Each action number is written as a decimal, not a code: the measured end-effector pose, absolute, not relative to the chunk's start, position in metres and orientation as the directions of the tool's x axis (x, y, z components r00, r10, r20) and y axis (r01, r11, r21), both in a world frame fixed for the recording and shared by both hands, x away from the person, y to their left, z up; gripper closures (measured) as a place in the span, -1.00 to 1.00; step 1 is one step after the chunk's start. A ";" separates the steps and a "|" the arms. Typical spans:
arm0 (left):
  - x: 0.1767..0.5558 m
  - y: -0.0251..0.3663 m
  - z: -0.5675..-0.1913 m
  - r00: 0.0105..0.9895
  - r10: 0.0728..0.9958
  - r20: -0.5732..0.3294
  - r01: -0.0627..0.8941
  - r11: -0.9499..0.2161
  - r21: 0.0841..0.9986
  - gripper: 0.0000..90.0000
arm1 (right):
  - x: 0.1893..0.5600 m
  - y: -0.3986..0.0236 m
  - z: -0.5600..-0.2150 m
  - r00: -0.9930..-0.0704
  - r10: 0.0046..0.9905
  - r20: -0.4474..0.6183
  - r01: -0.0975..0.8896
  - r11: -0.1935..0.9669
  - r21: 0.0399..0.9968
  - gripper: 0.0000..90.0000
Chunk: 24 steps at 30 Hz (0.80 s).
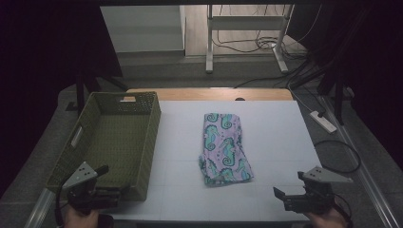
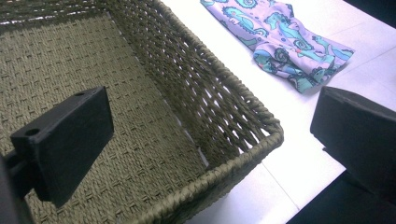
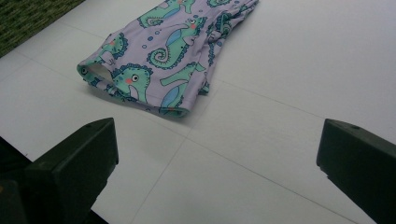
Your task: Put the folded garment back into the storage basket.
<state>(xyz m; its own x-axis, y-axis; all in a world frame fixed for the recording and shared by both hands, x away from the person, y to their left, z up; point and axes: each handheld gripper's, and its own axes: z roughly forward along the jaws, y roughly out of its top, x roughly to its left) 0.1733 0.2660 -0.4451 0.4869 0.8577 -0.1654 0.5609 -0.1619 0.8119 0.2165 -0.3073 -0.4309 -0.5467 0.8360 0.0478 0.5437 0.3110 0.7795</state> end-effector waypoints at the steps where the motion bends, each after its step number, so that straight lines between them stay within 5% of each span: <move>1: 0.173 0.266 -0.445 0.487 0.858 -0.165 0.561 -0.162 0.812 -1.00 | 0.217 -0.307 -0.431 -0.547 0.836 0.048 0.544 0.311 0.779 -1.00; 24: 0.186 0.257 -0.437 0.532 0.828 -0.178 0.569 -0.194 0.799 -1.00 | 0.226 -0.296 -0.425 -0.609 0.792 0.049 0.532 0.362 0.766 -1.00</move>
